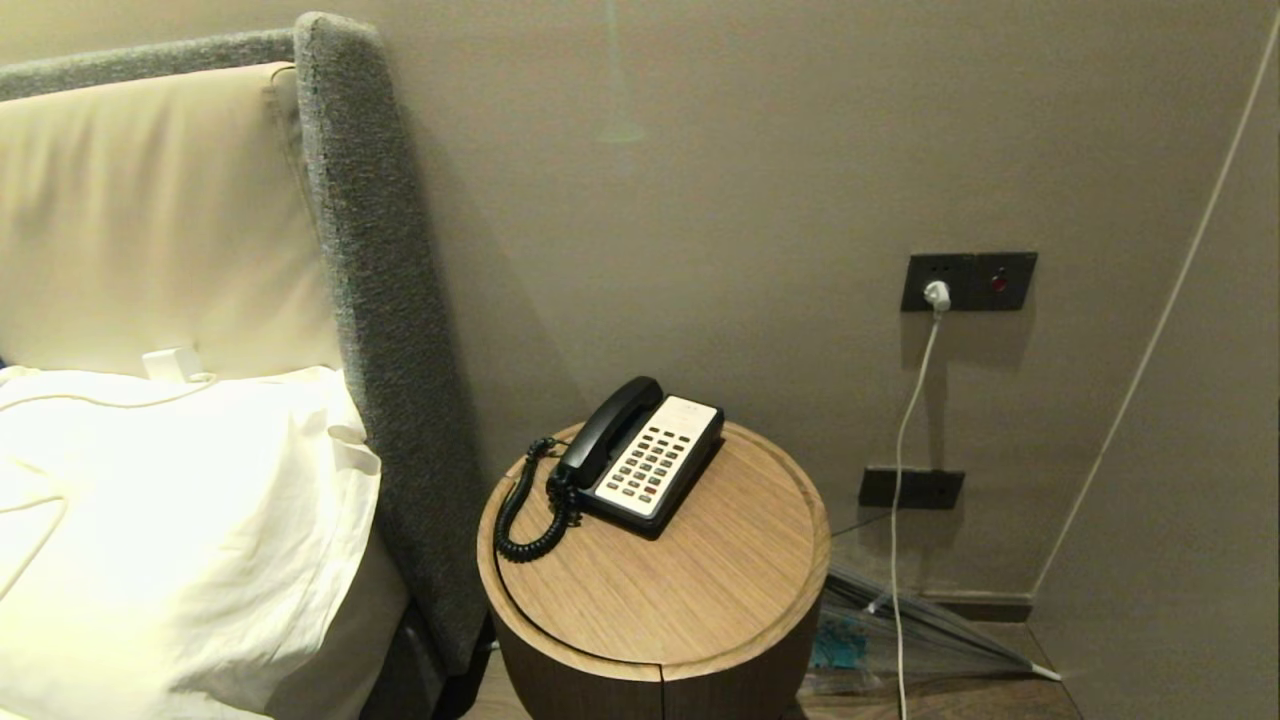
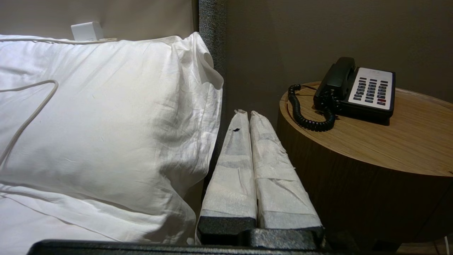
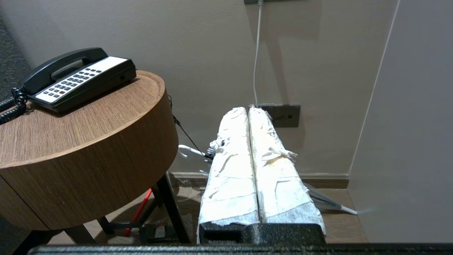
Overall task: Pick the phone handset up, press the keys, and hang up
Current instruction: Pick up the desk phone handset
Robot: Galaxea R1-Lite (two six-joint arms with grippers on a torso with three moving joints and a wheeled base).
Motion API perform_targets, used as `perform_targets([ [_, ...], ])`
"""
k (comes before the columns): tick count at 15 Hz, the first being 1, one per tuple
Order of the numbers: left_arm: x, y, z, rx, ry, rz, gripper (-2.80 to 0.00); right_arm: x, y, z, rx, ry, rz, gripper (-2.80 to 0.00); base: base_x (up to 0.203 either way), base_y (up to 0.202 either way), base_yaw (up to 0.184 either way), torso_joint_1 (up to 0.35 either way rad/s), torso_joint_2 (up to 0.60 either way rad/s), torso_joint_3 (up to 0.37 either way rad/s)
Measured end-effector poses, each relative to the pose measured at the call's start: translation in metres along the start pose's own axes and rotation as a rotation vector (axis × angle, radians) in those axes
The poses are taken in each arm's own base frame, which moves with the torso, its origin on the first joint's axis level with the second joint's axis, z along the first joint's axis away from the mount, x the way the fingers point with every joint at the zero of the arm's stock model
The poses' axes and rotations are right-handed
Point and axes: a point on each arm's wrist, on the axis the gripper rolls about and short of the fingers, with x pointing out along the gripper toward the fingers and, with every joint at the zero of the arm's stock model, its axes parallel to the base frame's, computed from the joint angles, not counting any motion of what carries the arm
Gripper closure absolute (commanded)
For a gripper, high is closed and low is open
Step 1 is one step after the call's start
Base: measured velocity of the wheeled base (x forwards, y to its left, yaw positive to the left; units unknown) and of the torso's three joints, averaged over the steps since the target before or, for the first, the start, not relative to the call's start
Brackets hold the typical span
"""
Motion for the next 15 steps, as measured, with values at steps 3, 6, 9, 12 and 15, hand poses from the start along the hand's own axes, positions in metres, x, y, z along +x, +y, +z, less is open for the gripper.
perform_targets([
  [3, 0.0000, 0.0000, 0.0000, 0.000, 0.000, 0.000, 0.00, 0.0000, 0.0000, 0.0000, 0.002, 0.000, 0.000, 0.00, 0.000, 0.000, 0.000, 0.000, 0.00, 0.000],
  [6, 0.0000, 0.0000, 0.0000, 0.000, 0.000, 0.000, 0.00, 0.0000, 0.0000, 0.0000, 0.001, 0.000, 0.001, 0.00, 0.000, 0.000, 0.000, 0.000, 0.00, 0.000],
  [9, 0.0000, 0.0000, -0.0001, -0.003, 0.001, 0.000, 0.00, 0.0000, 0.0000, 0.0000, 0.001, 0.000, 0.001, 0.00, 0.000, 0.000, 0.000, 0.000, 0.00, 0.000],
  [12, 0.0000, 0.0000, -0.0002, -0.005, 0.001, 0.000, 0.00, 0.0000, 0.0000, -0.0001, 0.001, 0.001, 0.000, 0.00, 0.000, 0.000, 0.000, 0.000, 0.00, 0.000],
  [15, 0.0000, 0.0000, -0.0002, -0.006, 0.002, 0.000, 0.00, 0.0000, 0.0000, -0.0001, -0.003, 0.001, 0.002, 0.00, 0.000, 0.000, 0.000, 0.000, 0.00, 0.000],
])
